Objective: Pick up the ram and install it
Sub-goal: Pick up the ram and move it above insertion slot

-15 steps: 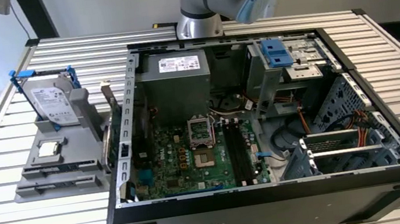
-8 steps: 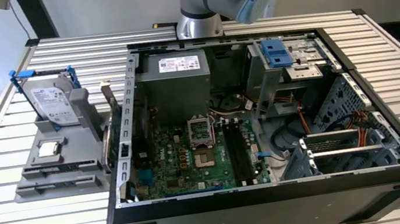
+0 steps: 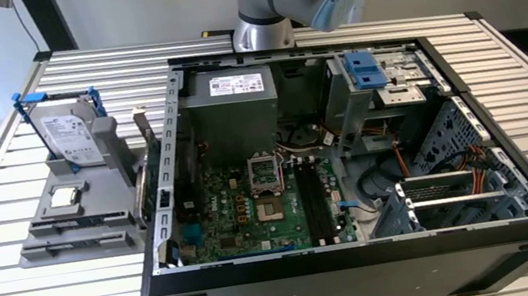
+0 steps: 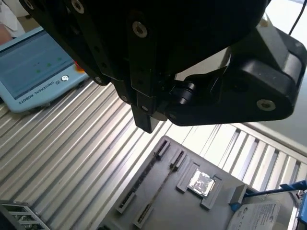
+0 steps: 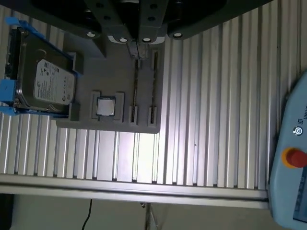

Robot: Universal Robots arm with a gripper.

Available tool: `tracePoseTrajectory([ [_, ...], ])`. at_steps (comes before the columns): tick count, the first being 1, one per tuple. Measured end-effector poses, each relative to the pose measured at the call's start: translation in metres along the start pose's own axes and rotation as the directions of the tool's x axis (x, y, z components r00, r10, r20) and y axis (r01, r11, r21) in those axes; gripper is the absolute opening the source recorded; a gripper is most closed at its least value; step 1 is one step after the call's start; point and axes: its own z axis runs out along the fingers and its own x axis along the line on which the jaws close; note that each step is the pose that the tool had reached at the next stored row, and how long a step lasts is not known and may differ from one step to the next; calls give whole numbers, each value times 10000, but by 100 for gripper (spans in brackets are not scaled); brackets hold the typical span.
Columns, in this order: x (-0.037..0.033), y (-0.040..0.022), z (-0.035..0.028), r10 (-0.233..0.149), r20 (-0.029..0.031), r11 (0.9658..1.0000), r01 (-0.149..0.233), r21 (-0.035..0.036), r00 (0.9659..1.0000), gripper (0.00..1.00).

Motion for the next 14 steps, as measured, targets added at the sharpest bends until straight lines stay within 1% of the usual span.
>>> tracePoseTrajectory([
  [1,0,1,4,-7,-5,9999,7,106,10000,0],
  [2,1,1,8,-8,-8,9999,8,141,10000,0],
  [5,1,1,20,-10,-8,9999,10,148,10000,0],
  [14,1,2,23,-10,-8,9999,10,148,10000,0],
])
